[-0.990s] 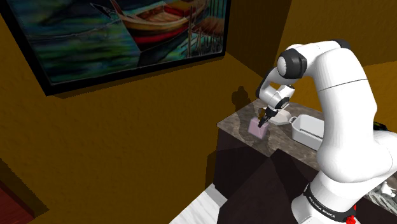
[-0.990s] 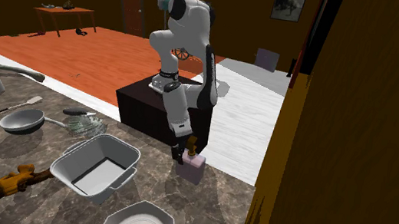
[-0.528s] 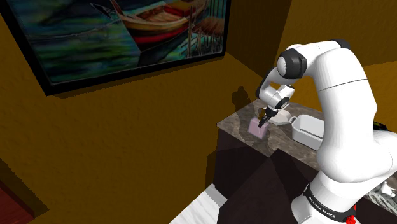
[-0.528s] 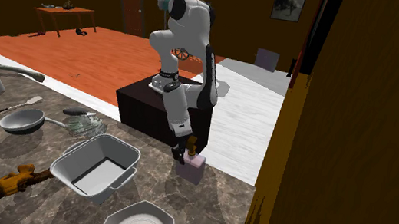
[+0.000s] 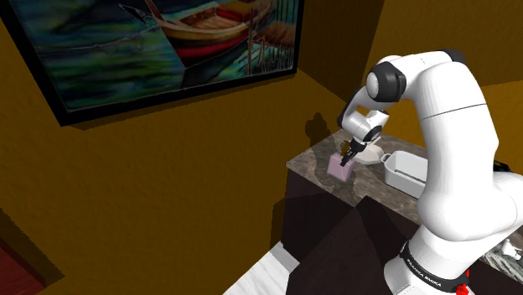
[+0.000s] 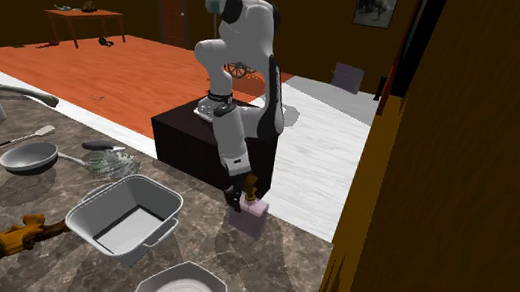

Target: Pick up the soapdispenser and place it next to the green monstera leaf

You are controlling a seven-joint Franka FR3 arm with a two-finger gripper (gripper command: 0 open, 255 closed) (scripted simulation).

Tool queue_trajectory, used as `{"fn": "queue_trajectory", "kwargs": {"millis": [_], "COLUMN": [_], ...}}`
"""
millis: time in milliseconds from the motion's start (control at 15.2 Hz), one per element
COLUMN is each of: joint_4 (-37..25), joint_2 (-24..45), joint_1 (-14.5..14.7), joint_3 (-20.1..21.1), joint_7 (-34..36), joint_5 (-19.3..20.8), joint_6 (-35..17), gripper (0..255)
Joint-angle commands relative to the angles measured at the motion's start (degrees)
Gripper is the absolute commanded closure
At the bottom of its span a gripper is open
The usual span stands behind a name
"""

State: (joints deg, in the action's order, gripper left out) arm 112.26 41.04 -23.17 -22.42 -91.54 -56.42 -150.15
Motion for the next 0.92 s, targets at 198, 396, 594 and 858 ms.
{"fn": "queue_trajectory", "kwargs": {"millis": [198, 396, 594, 858], "joint_4": [1.64, 2.42, 3.1, 3.83], "joint_2": [-3.32, -5.26, -7.16, -9.65], "joint_1": [1.56, 2.56, 3.56, 4.89], "joint_3": [-2.11, -3.42, -4.75, -6.52], "joint_7": [2.14, 3.59, 5.06, 7.08], "joint_5": [2.57, 4.26, 6.02, 8.46], "joint_6": [1.57, 2.59, 3.64, 5.09], "gripper": [255, 255, 255, 255]}}
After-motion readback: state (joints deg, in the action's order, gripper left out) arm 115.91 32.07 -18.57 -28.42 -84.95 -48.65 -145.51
